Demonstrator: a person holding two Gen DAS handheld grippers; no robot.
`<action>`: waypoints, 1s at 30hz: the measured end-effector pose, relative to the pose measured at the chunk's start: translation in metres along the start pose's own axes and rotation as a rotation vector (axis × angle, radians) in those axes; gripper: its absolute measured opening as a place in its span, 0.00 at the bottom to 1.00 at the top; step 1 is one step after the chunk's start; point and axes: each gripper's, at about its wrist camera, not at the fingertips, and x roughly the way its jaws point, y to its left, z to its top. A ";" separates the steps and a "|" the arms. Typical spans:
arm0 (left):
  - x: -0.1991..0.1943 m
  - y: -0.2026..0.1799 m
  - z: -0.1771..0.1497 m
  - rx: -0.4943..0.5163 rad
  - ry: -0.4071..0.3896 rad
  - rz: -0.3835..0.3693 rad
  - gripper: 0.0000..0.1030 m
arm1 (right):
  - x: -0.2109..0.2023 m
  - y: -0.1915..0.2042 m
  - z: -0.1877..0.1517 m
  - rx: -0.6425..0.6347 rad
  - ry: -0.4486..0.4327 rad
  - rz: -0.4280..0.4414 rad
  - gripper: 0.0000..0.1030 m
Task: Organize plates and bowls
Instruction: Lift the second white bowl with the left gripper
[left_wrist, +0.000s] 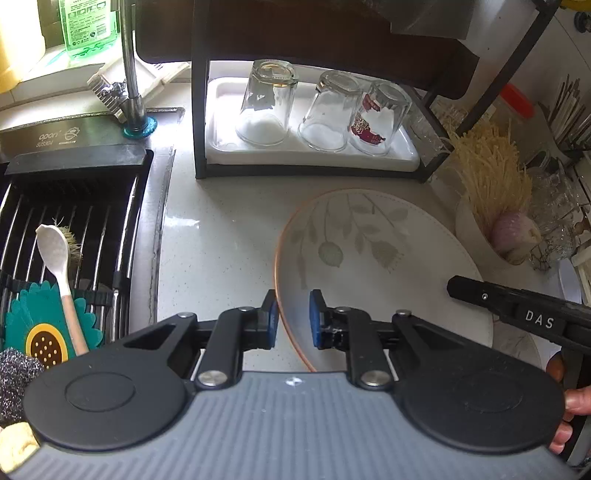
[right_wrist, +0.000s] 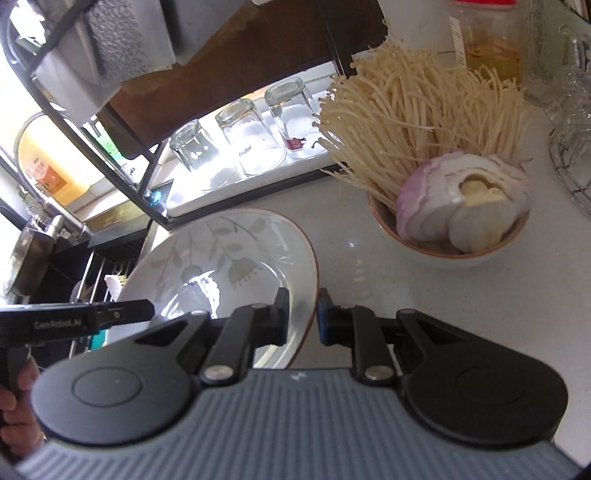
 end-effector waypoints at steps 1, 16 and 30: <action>-0.005 -0.002 -0.001 -0.004 -0.001 -0.001 0.19 | -0.006 0.002 -0.002 -0.003 -0.006 -0.005 0.18; -0.082 -0.041 -0.027 0.060 -0.094 -0.110 0.19 | -0.094 0.005 -0.019 0.068 -0.142 -0.057 0.18; -0.111 -0.063 -0.052 0.076 -0.148 -0.198 0.19 | -0.147 0.004 -0.054 0.078 -0.234 -0.121 0.18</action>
